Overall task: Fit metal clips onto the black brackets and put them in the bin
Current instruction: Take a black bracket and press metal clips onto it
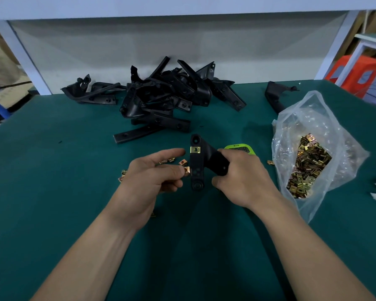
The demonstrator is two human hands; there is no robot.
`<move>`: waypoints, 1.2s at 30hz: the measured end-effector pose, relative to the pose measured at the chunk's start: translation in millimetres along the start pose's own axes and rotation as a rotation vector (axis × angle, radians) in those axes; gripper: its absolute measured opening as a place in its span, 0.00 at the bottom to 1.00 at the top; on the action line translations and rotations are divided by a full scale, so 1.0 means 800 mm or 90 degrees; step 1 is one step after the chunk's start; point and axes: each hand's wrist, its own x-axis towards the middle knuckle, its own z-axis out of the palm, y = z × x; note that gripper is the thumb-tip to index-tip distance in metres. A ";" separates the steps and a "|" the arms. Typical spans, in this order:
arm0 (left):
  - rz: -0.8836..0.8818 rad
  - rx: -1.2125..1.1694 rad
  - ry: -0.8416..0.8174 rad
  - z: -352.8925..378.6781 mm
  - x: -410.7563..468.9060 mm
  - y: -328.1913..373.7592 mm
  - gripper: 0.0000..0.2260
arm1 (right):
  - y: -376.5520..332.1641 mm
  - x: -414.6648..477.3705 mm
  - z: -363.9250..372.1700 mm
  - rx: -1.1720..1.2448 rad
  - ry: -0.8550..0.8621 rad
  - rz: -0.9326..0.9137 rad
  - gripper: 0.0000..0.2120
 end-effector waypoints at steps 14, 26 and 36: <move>0.046 0.073 -0.027 0.004 -0.005 0.006 0.19 | -0.006 -0.001 -0.001 0.029 -0.032 0.020 0.13; 0.179 0.332 0.288 0.056 -0.035 -0.003 0.16 | -0.019 -0.010 0.002 0.006 0.092 0.056 0.11; 0.254 0.575 0.428 0.063 -0.039 0.000 0.26 | -0.041 -0.023 0.013 0.016 0.089 0.074 0.11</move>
